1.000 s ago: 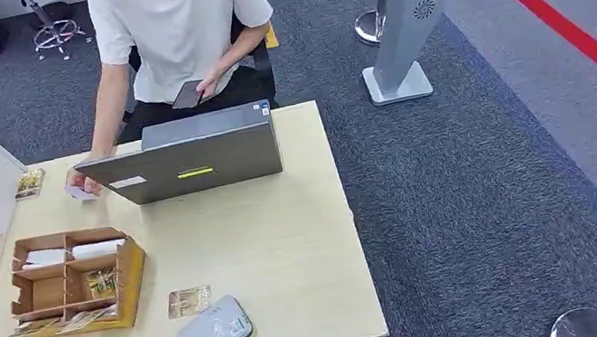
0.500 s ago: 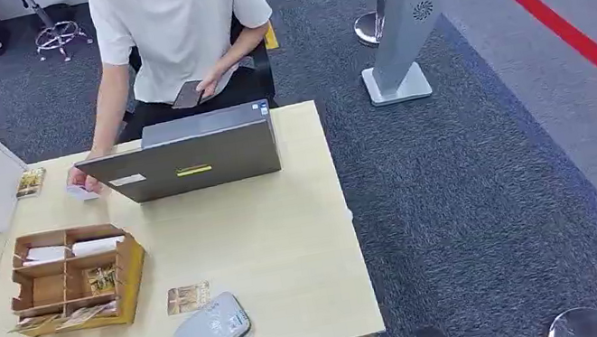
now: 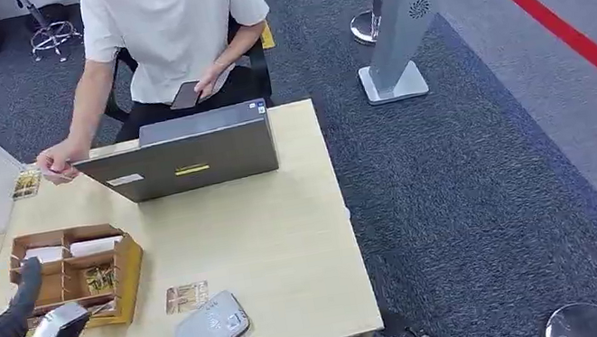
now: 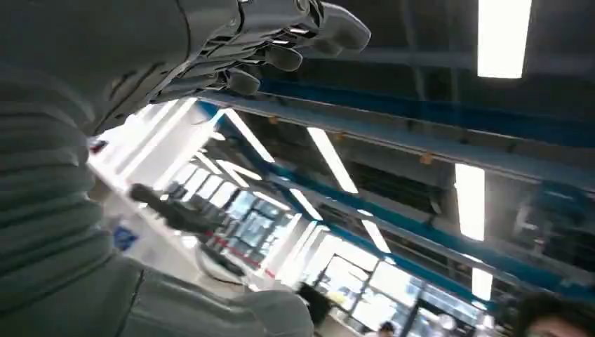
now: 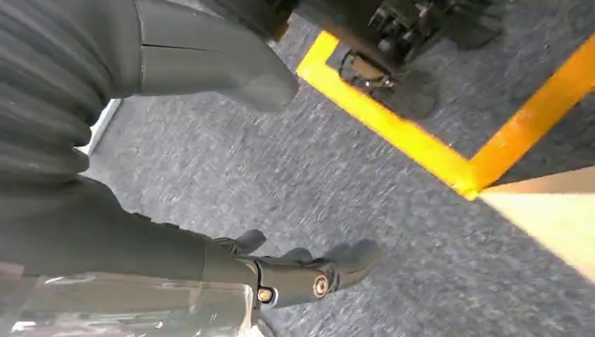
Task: Pass the card to the sensor for recognition and then transmit it.
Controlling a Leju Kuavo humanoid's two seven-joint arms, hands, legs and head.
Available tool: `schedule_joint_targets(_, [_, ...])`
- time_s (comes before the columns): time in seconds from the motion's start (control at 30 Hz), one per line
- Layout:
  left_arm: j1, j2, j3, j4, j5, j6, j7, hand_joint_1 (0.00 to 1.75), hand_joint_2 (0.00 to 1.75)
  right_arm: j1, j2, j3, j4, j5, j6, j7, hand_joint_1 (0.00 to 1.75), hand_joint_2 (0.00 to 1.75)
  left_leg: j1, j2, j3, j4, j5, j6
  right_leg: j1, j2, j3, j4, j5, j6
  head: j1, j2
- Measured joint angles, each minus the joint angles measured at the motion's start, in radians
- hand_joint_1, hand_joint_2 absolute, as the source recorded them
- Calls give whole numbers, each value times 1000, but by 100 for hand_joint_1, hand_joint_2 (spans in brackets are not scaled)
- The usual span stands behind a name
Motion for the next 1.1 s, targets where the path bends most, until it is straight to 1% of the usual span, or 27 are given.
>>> schedule_joint_targets(0.07, [-33,7,-61,25,-123,2,57,0,175,-16,-8,16,30,-17,-6,2,0,175,0,0,-1,0,1,-1,0,0,-1,0,1,-1,0,0])
schedule_joint_targets(0.1, [-45,10,-83,35,-157,3,67,0,175,-22,-11,22,41,-17,-6,2,0,175,0,0,-1,0,1,-1,0,0,-1,0,1,-1,0,0])
schedule_joint_targets(0.2, [-81,16,-148,69,-224,3,111,0,175,-39,-18,40,71,-31,-11,3,0,175,0,2,-1,0,2,-1,0,1,-3,0,2,-2,0,0])
schedule_joint_targets(0.3, [-123,38,-231,120,-296,-3,204,0,175,-51,-23,54,99,-49,-21,2,0,175,1,2,-3,0,4,-1,0,1,-4,0,3,-2,0,0])
schedule_joint_targets(0.4, [-145,53,-300,150,-313,-5,266,0,175,-54,-27,66,113,-55,-32,6,0,175,1,2,-4,0,5,-2,0,1,-4,1,3,-2,-1,0])
schedule_joint_targets(0.47, [-147,61,-336,157,-314,-5,295,0,175,-53,-30,74,117,-66,-39,13,0,175,1,2,-4,0,5,-2,0,1,-4,1,3,-2,-1,0])
schedule_joint_targets(0.53, [-148,72,-362,163,-311,-5,316,0,175,-53,-33,81,120,-69,-42,18,0,175,0,2,-4,0,5,-2,0,1,-5,1,3,-2,-1,0])
schedule_joint_targets(0.67, [-148,90,-391,164,-308,-6,332,0,175,-50,-39,92,120,-71,-44,28,0,175,0,1,-6,0,5,-2,0,1,-6,1,3,-2,-1,0])
schedule_joint_targets(0.7, [-148,93,-394,164,-308,-7,333,164,175,-50,-39,93,120,-74,-44,29,0,175,0,1,-7,0,5,-2,0,1,-7,1,3,-2,0,0])
schedule_joint_targets(0.73, [-148,95,-396,164,-307,-7,333,175,175,-50,-40,94,120,-76,-44,29,0,175,0,1,-7,0,5,-2,0,1,-7,1,3,-2,-1,0])
schedule_joint_targets(1.1, [-140,113,-408,166,-281,-5,330,175,175,-50,-45,116,120,-81,-43,31,0,175,0,1,-8,0,5,-2,0,0,-8,1,3,-2,-1,0])
